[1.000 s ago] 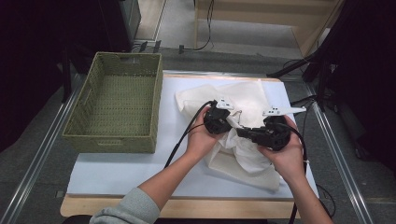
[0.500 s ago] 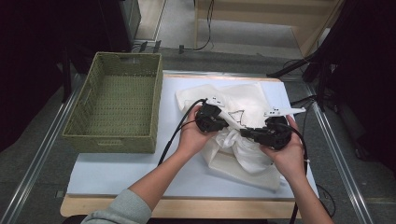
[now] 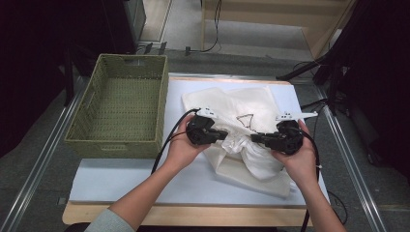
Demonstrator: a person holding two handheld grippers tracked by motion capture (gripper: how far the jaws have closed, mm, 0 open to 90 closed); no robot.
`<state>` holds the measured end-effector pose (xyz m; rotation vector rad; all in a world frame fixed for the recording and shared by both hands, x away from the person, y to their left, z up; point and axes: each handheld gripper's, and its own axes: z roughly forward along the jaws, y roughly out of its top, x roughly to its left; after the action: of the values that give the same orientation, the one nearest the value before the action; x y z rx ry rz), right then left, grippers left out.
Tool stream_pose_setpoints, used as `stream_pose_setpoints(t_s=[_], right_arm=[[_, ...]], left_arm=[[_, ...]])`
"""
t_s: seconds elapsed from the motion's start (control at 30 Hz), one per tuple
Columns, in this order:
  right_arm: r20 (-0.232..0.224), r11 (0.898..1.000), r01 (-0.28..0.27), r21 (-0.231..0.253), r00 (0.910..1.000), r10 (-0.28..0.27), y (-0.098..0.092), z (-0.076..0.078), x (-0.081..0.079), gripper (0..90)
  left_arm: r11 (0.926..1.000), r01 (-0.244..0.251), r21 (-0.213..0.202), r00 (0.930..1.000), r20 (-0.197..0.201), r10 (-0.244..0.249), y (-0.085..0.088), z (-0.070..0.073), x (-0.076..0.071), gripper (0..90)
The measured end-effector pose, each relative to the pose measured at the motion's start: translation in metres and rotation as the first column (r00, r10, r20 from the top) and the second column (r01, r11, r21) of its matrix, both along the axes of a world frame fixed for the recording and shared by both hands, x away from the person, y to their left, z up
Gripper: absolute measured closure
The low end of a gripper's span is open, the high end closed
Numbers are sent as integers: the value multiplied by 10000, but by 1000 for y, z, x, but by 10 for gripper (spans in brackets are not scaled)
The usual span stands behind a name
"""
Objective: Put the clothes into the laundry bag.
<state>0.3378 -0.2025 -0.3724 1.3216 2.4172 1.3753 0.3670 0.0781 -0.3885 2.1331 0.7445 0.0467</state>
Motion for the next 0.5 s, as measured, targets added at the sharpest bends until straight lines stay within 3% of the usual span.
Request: stream_pose_setpoints(t_s=[0.2, 0.4, 0.5], right_arm=[[-52, 10000, -16, 20, 10000, 16, 0, 0, 0, 875], [-85, 10000, -37, -26, 10000, 37, 1, -1, 0, 875], [-112, 10000, -36, 15, 9999, 36, 1, -1, 1, 875]], left_arm=[[9993, -293, 214, 9996, 27, 292, 21, -7, -5, 872], [9988, -446, 220, 9988, 236, 440, 29, -22, -8, 590], [9980, -426, 459, 9990, 173, 419, 23, -30, -8, 572]])
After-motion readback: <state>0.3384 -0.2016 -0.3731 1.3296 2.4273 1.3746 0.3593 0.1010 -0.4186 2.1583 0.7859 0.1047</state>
